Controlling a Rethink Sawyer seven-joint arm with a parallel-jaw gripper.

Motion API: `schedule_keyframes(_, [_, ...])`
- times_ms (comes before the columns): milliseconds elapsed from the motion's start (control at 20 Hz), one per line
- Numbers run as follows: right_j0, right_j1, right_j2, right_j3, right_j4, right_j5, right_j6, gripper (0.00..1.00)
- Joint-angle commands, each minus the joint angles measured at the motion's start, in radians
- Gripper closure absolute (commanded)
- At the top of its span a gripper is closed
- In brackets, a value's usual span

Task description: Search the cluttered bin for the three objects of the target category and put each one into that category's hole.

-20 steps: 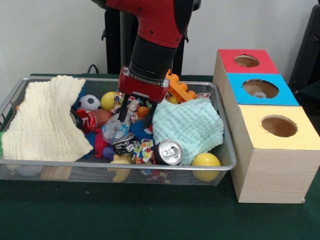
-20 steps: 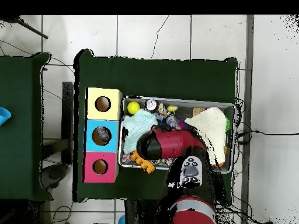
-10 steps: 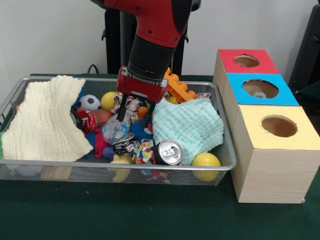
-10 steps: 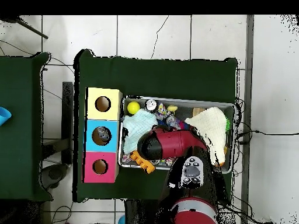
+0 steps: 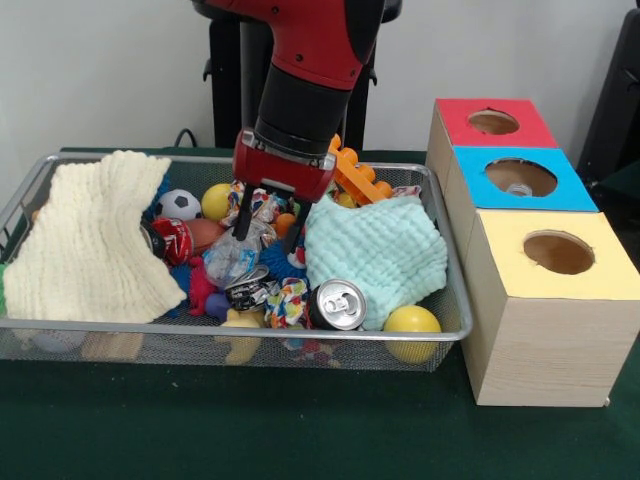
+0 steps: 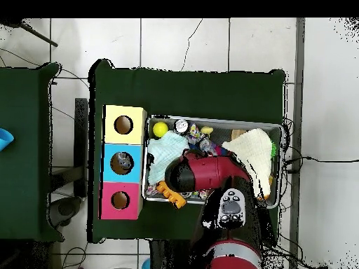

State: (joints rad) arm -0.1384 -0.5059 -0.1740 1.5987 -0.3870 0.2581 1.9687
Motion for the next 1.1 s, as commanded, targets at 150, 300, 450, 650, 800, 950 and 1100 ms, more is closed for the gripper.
schedule_keyframes(150, [-0.026,0.004,0.078,0.047,-0.019,0.046,0.025,0.0])
schedule_keyframes(300, [-0.028,-0.001,0.078,0.046,-0.026,0.055,0.011,0.0])
schedule_keyframes(450, [-0.025,0.002,0.072,0.04,-0.032,0.056,0.007,0.0])
schedule_keyframes(650, [-0.022,0.002,0.065,0.037,-0.039,0.057,0.001,0.0])
schedule_keyframes(800, [-0.019,0.003,0.058,0.034,-0.048,0.059,-0.006,0.0])
schedule_keyframes(950, [-0.021,0.003,0.055,0.033,-0.055,0.06,-0.014,0.0])
schedule_keyframes(1100, [-0.025,0.0,0.053,0.033,-0.06,0.063,-0.024,0.0])
